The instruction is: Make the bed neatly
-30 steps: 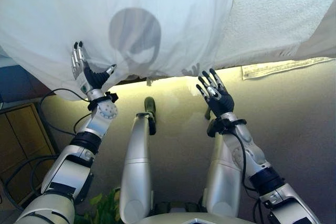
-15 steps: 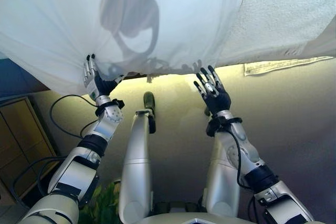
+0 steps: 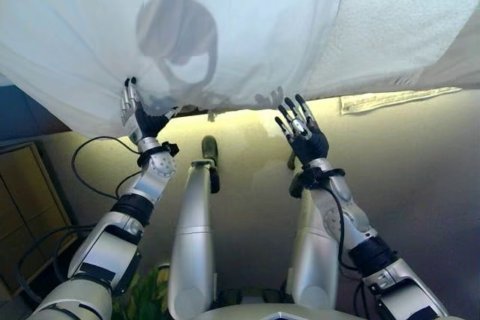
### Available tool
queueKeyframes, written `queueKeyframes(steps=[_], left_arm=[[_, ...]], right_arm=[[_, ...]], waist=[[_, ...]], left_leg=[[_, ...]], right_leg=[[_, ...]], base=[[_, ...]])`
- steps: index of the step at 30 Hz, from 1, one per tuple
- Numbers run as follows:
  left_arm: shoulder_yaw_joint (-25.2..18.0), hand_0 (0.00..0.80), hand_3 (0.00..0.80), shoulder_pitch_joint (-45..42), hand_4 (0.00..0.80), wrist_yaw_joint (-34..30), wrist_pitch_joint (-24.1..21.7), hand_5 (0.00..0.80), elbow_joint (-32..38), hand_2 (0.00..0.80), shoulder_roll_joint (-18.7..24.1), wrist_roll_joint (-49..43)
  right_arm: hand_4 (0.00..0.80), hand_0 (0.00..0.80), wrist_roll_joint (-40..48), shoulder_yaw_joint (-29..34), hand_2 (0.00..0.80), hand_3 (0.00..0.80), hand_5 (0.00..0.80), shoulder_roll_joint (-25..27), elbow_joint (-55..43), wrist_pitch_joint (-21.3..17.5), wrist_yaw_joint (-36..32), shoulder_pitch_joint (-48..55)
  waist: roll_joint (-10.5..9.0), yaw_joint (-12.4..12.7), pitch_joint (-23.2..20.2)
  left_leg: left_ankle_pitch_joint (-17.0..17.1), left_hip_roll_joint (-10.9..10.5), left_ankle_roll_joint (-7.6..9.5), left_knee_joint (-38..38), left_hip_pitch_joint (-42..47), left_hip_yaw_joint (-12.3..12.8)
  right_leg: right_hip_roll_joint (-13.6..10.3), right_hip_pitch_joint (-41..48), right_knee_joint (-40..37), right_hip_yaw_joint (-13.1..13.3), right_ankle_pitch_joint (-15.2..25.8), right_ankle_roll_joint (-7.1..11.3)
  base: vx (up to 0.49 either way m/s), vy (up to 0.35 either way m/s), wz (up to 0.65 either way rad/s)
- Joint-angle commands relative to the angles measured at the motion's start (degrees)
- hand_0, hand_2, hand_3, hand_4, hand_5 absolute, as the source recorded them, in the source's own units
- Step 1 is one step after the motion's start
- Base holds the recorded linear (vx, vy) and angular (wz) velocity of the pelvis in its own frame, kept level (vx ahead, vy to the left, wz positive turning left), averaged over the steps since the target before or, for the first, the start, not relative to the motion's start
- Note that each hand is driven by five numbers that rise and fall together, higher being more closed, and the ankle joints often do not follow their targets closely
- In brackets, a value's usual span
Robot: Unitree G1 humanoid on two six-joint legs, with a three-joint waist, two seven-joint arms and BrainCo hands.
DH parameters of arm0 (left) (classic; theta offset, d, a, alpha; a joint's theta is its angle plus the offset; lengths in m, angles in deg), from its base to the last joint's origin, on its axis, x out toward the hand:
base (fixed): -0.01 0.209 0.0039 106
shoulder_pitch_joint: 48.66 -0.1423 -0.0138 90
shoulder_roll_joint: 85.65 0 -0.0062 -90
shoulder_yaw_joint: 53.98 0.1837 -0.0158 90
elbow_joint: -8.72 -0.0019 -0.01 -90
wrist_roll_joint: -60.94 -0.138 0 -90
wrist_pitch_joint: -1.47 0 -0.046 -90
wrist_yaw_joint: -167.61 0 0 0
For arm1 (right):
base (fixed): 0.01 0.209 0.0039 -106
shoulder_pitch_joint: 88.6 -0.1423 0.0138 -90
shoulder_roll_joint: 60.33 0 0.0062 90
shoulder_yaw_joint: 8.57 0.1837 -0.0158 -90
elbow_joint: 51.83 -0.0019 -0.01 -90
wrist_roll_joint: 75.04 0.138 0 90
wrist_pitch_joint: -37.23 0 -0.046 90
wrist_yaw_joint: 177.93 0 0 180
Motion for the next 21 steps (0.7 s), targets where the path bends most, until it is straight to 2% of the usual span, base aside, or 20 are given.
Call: queueKeyframes(steps=[1, 6, 10, 11, 12, 15, 21], left_arm=[[-1.7, 0.000, 0.000, -3.2, 0.000, -1.0, -4.2, 0.000, 2.7, 0.000, -0.7, -2.3], [-4.4, 0.000, 0.000, -8.9, 0.000, -3.6, -6.7, 0.000, 2.0, 0.000, 0.0, -1.7], [-5.8, 0.000, 0.000, -12.4, 0.000, -6.2, -7.0, 0.000, 0.9, 0.000, 1.0, -4.3], [-6.0, 0.000, 0.000, -13.1, 0.000, -6.9, -7.3, 0.000, 0.2, 0.000, 1.2, -4.8], [-6.3, 0.000, 0.000, -13.8, 0.000, -7.6, -7.6, 0.000, -0.5, 0.000, 1.5, -5.4], [-6.6, 0.000, 0.000, -15.7, 0.000, -10.2, -8.6, 0.000, -2.3, 0.000, 2.2, -5.9], [-8.7, 0.000, 0.000, -20.2, 0.000, -19.5, -12.7, 0.000, -4.7, 0.000, 1.8, 1.2]], right_arm=[[0.000, 0.000, 1.7, 1.9, 0.000, 0.000, 0.000, 0.8, -4.2, -3.4, -4.4, 3.4], [0.000, 0.000, 3.7, 3.6, 0.000, 0.000, 0.000, 0.3, -0.9, -5.0, -10.4, 7.5], [0.000, 0.000, 4.4, 5.1, 0.000, 0.000, 0.000, -0.6, 1.8, -5.0, -14.6, 9.8], [0.000, 0.000, 4.1, 5.4, 0.000, 0.000, 0.000, -1.0, 2.6, -4.8, -15.4, 10.3], [0.000, 0.000, 3.4, 5.7, 0.000, 0.000, 0.000, -1.4, 3.4, -4.7, -16.2, 10.6], [0.000, 0.000, 2.4, 5.8, 0.000, 0.000, 0.000, -2.0, 4.0, -3.4, -15.8, 11.2], [0.000, 0.000, -0.6, 5.6, 0.000, 0.000, 0.000, -3.2, 4.3, -1.2, -12.2, 12.9]], waist=[[0.27, 3.6, 1.2], [-0.23, 4.7, 1.2], [-0.65, 5.5, 0.2], [-0.76, 5.5, -0.6], [-1.03, 5.4, -1.2], [-1.08, 5.8, -3.4], [-0.58, 6.6, -7.6]], left_leg=[[9.7, -2.0, 0.32, -13.4, 7.1, -0.2], [9.6, -2.0, 0.54, -17.6, 16.9, 0.5], [9.6, -2.2, 0.60, -21.3, 24.2, 0.6], [9.7, -2.2, 0.59, -22.3, 25.5, 0.7], [11.4, -2.5, 0.97, -23.5, 26.2, 1.1], [11.7, -2.6, 0.81, -26.0, 30.1, 1.0], [12.8, -2.5, 0.20, -30.8, 36.9, 0.7]], right_leg=[[-1.1, 3.3, 3.8, -2.9, 4.5, 3.02], [-1.8, 12.5, 0.6, -4.9, 4.9, 3.47], [-2.2, 19.2, -2.7, -6.1, 4.8, 3.70], [-2.2, 20.3, -3.6, -6.4, 4.8, 3.67], [-2.5, 21.3, -5.3, -7.2, 6.3, 2.80], [-2.4, 25.4, -8.1, -8.1, 5.7, 2.68], [-2.3, 32.5, -12.5, -9.0, 4.9, 2.46]], base=[[0.075, -0.128, -0.02], [0.071, -0.133, 0.06], [0.063, -0.127, 0.08], [-0.026, -0.099, 0.07], [-0.036, -0.092, 0.07], [0.015, -0.070, 0.09], [0.057, -0.045, 0.04]])
